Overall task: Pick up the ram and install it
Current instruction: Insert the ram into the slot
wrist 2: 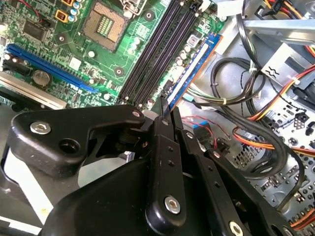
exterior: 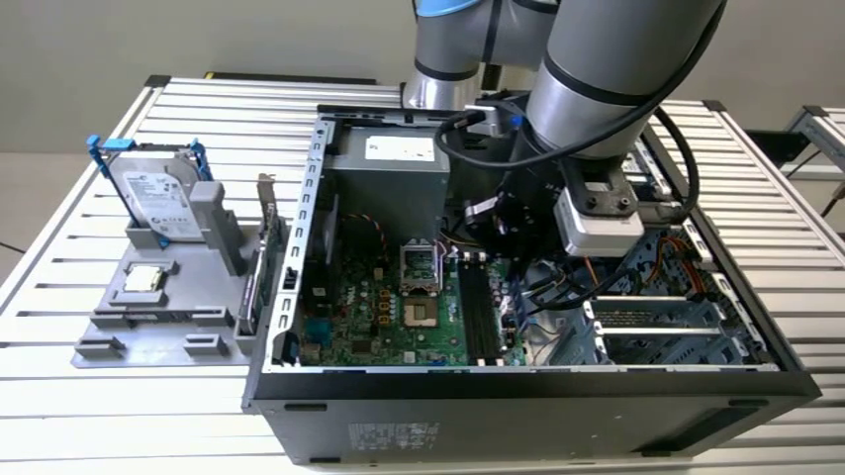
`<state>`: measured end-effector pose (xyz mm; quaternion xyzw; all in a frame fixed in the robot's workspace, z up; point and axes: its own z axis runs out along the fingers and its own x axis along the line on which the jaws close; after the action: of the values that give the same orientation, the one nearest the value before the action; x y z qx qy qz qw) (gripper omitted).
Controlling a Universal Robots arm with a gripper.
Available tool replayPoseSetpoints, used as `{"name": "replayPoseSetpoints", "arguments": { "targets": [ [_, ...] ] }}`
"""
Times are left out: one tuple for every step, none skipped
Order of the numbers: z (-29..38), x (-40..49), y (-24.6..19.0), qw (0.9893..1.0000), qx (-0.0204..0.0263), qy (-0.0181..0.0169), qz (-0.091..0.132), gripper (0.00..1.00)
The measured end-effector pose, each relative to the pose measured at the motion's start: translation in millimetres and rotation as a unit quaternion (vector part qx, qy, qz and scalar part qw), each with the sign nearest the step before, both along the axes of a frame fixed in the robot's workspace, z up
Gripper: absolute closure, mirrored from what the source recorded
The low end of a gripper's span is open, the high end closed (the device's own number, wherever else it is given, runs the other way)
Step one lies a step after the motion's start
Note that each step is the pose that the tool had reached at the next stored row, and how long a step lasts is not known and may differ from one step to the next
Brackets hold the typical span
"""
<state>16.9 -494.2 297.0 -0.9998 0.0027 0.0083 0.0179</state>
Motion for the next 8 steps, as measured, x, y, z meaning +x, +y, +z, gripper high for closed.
{"name": "replayPoseSetpoints", "arguments": {
  "targets": [
    [-0.9, -0.1, 0.0, 1.0000, 0.0000, 0.0000, 0.000, 1.00],
    [-1.7, -0.2, 0.0, 1.0000, 0.0000, 0.0000, 0.000, 1.00],
    [-2.2, -0.3, 0.0, 1.0000, 0.0000, 0.0000, 0.000, 1.00],
    [-2.6, -0.4, 0.0, 1.0000, 0.0000, 0.0000, 0.000, 1.00],
    [-3.0, -0.5, 0.0, 1.0000, 0.0000, 0.0000, 0.000, 1.00],
    [-3.6, -0.6, 0.0, 1.0000, 0.0000, 0.0000, 0.000, 1.00],
    [-4.3, -0.6, 0.0, 1.0000, 0.0000, 0.0000, 0.000, 1.00],
    [-5.1, -0.7, 0.0, 1.0000, 0.0000, 0.0000, 0.000, 1.00]
  ]
}}
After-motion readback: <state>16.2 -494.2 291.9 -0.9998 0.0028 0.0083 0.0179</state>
